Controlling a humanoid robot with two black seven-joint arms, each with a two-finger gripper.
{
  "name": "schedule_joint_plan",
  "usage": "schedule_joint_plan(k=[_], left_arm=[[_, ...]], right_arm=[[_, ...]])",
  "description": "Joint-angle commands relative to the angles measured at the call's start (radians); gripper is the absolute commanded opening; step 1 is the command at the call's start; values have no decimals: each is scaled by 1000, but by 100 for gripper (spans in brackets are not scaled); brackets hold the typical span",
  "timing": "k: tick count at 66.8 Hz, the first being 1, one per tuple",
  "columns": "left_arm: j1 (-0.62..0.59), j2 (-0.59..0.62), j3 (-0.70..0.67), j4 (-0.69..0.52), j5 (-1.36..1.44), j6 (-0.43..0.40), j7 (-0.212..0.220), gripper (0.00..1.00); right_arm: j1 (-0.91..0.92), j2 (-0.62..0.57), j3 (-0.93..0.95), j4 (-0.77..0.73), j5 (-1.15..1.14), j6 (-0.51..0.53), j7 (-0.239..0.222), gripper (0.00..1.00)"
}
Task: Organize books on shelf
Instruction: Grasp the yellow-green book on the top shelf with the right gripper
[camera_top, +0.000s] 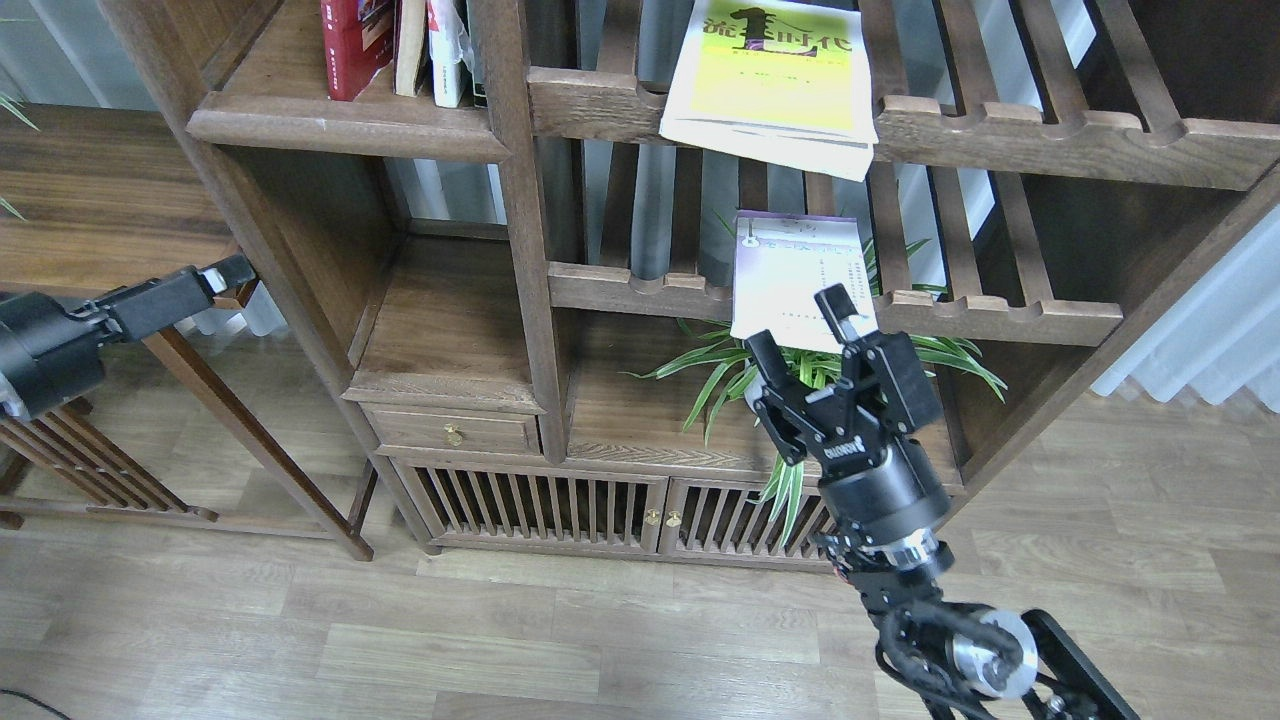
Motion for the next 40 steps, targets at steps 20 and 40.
schedule_joint_plan(k=[20, 40], left_arm=[[63, 0, -76, 21, 33, 0, 0, 100], [63, -23, -91, 22, 36, 0, 0, 100]], right_arm=[[193, 30, 17, -30, -60, -181, 105, 99], [274, 30, 17, -124, -118, -260, 126, 99]])
